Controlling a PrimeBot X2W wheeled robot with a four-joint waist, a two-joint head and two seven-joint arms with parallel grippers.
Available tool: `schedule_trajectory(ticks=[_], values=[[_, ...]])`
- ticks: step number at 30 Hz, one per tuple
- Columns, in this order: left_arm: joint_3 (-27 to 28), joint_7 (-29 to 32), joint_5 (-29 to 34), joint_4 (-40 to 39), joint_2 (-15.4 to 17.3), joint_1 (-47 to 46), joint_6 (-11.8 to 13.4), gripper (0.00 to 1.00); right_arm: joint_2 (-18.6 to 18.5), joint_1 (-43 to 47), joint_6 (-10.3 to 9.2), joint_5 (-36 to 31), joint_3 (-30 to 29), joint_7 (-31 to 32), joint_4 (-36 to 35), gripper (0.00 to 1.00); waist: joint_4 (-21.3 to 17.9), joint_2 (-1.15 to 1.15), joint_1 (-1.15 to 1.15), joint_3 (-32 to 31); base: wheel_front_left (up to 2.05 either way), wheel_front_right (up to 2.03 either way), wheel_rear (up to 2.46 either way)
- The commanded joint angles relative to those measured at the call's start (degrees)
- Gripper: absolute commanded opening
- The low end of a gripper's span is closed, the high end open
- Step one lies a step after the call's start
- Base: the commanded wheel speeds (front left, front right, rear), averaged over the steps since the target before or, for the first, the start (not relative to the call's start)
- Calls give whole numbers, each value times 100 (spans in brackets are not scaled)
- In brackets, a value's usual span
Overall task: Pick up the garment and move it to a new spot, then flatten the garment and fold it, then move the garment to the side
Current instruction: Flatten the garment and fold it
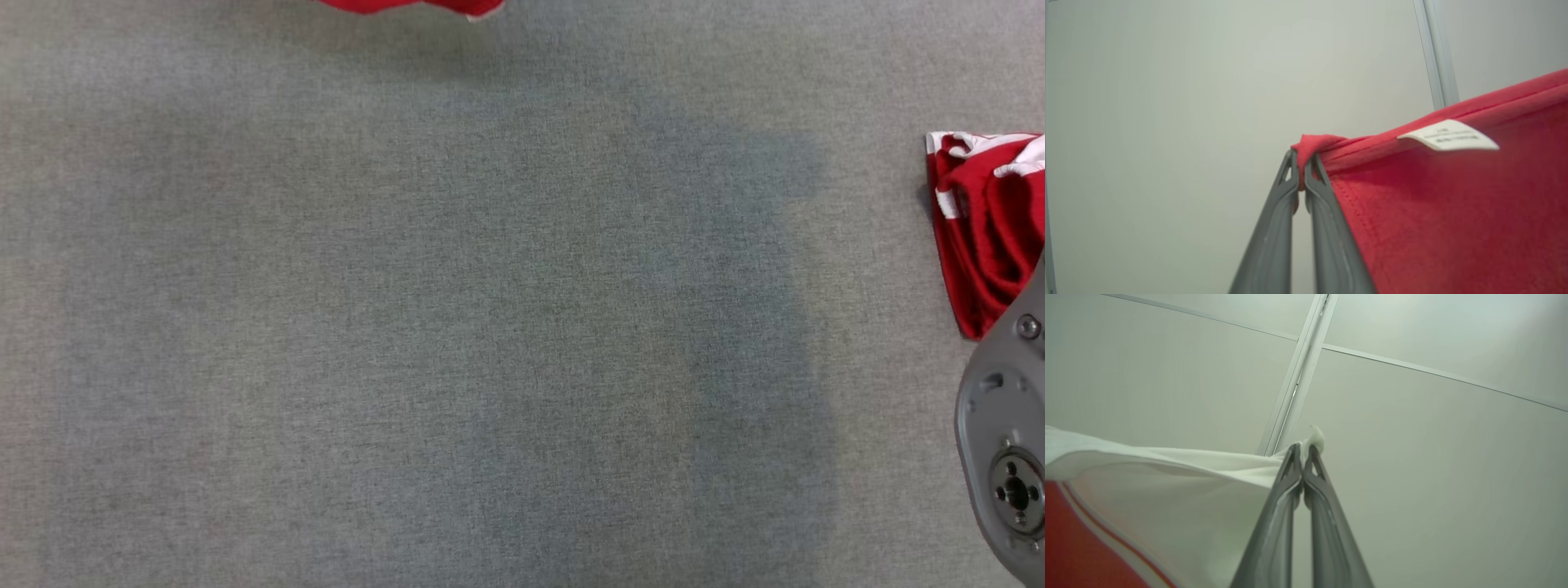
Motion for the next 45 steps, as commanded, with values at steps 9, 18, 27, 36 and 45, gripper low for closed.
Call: schedule_trajectory(ticks=[9, 18, 27, 36, 45], values=[[-218, -3, -453, 289, -277, 1728, 23, 0, -57, 1959, -13, 845, -14, -107, -241, 0, 37, -1, -1, 124, 0, 0, 0], [-42, -4, -398, 406, -1150, 3884, 22, 0, -52, 4974, -12, 1919, 560, -115, -1158, 0, 44, -1, -1, -468, 0, 0, 0], [137, -10, -27, 696, -1996, 5363, 21, 0, -46, 7209, -8, 2415, 781, -116, -937, 0, -31, -1, -1, -1441, 0, 0, 0], [72, -10, 562, 931, -2581, 6403, 20, 0, -45, 8250, -6, 2503, 937, -116, -541, 0, -174, -1, -1, -2418, 0, 0, 0], [539, -10, 994, 1102, -3040, 7201, 20, 0, -39, 9040, -6, 2156, 1171, -116, -318, 0, -163, -1, -1, -2886, 0, 0, 0]])
